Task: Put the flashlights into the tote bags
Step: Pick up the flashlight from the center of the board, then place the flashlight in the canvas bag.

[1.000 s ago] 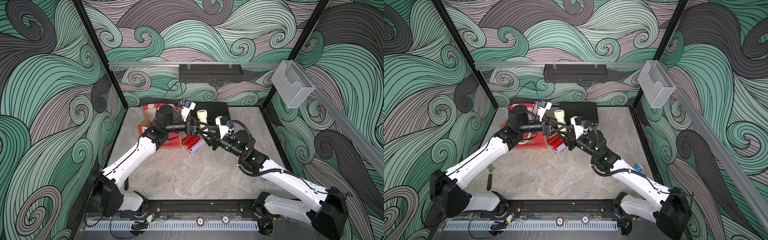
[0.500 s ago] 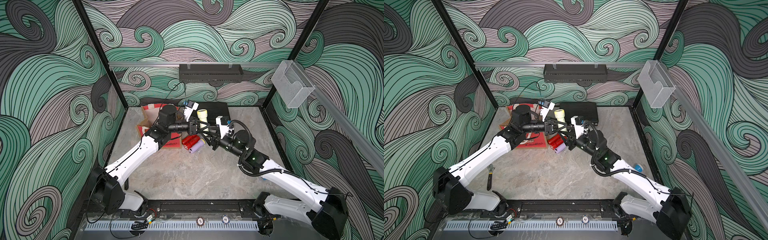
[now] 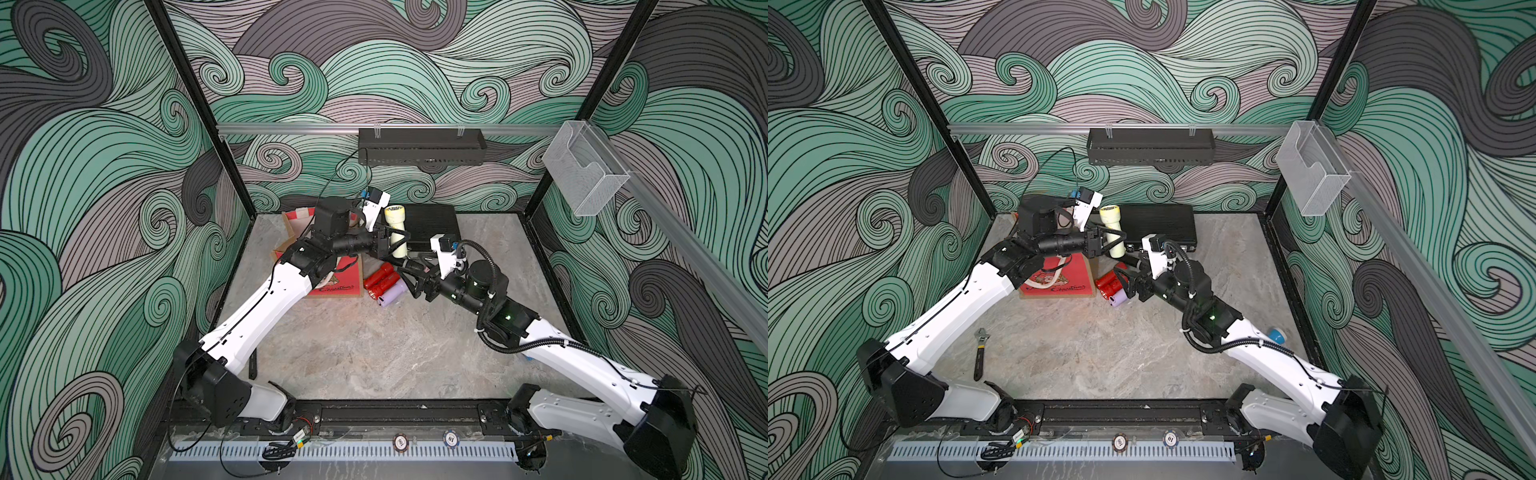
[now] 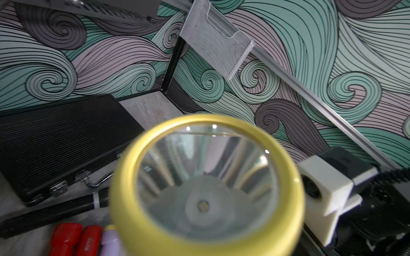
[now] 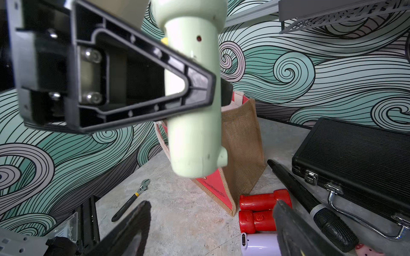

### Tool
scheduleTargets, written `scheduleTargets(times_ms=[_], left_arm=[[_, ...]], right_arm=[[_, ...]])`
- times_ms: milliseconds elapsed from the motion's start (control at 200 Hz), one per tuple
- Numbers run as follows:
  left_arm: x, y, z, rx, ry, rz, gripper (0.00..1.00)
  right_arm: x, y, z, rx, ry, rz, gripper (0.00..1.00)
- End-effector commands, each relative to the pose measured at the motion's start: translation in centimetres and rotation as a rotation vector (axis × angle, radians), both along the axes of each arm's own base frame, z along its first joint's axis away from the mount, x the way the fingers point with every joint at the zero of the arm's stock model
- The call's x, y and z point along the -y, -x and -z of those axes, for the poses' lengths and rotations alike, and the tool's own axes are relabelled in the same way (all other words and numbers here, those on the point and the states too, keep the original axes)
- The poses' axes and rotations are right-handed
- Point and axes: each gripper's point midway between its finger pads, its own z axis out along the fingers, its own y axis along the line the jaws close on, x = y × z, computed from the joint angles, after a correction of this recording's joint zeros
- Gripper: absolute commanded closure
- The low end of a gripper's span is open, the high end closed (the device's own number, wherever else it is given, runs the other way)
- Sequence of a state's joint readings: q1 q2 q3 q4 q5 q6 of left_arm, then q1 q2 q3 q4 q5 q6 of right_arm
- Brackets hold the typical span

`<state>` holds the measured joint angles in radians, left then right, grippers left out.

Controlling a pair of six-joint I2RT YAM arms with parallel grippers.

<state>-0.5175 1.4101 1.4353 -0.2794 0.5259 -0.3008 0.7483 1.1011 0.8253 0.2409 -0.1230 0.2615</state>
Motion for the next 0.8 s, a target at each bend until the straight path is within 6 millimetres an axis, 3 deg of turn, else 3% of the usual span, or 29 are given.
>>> scheduleTargets(times_ms=[0, 160, 190, 426, 586, 796], left_arm=[[-3.4, -1.5, -0.4, 0.040, -0.132, -0.151, 1.00], [-9.1, -4.3, 0.1, -0.004, -0.262, -0.393, 1.00], [-9.9, -5.4, 1.5, -0.047, -0.291, -0.424, 1.00], [-17.3, -8.4, 3.0, -0.134, -0.429, -0.645, 1.00], [-20.3, -9.9, 4.5, -0.168, -0.518, -0.747, 1.00], [-21.9, -10.9, 8.1, -0.235, -0.618, -0.786, 1.00]], right_arm=[[0.9, -0.2, -0.6, 0.014, 0.009, 0.040, 0.10], [1.2, -0.2, 0.1, -0.006, 0.032, 0.056, 0.04], [1.2, -0.2, 0.2, -0.010, 0.035, 0.057, 0.03], [1.4, -0.3, 1.3, -0.045, 0.065, 0.067, 0.01], [1.3, -0.4, 1.7, -0.056, 0.074, 0.069, 0.01], [1.5, -0.4, 1.8, -0.056, 0.083, 0.074, 0.01]])
